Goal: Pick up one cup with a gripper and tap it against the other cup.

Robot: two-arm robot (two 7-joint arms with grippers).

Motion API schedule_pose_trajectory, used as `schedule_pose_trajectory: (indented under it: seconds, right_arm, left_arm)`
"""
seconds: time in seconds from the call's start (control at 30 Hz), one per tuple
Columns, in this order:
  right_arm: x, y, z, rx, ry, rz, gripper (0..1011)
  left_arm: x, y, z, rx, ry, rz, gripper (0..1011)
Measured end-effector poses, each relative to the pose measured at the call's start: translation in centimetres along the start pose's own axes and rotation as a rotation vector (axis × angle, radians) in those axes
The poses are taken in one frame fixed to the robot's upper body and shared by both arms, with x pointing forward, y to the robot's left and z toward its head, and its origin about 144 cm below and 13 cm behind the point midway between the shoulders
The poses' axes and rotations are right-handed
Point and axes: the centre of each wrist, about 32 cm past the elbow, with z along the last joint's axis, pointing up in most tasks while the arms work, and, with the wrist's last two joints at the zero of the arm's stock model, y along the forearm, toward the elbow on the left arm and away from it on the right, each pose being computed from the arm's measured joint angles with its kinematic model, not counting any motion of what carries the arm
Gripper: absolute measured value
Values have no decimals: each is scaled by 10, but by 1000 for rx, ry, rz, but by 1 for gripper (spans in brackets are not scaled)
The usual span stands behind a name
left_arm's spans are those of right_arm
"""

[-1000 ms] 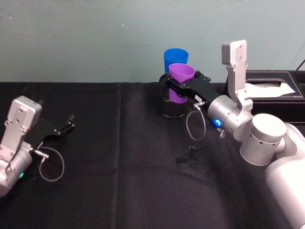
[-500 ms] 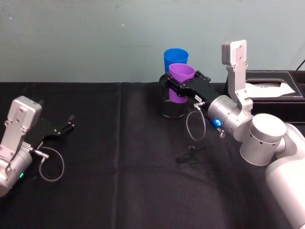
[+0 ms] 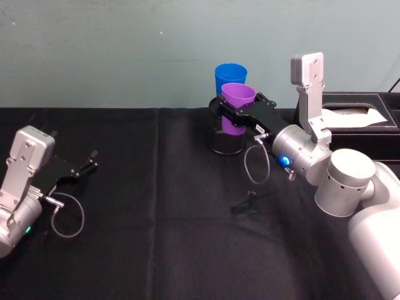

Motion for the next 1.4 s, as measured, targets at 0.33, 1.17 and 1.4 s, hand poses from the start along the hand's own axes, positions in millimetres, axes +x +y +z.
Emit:
schedule_pose_trajectory:
  seconds: [0.33, 1.17, 1.4]
  right_arm:
    - [-7, -16, -3, 8, -32, 2, 733]
    - [-37, -67, -95, -52, -83, 33, 733]
    - [-42, -74, -94, -59, -78, 23, 873]
  left_arm:
    - [0, 0, 0, 0, 0, 0, 1000]
    - [0, 0, 0, 0, 0, 0, 1000]
    - [0, 0, 0, 0, 0, 0, 1000]
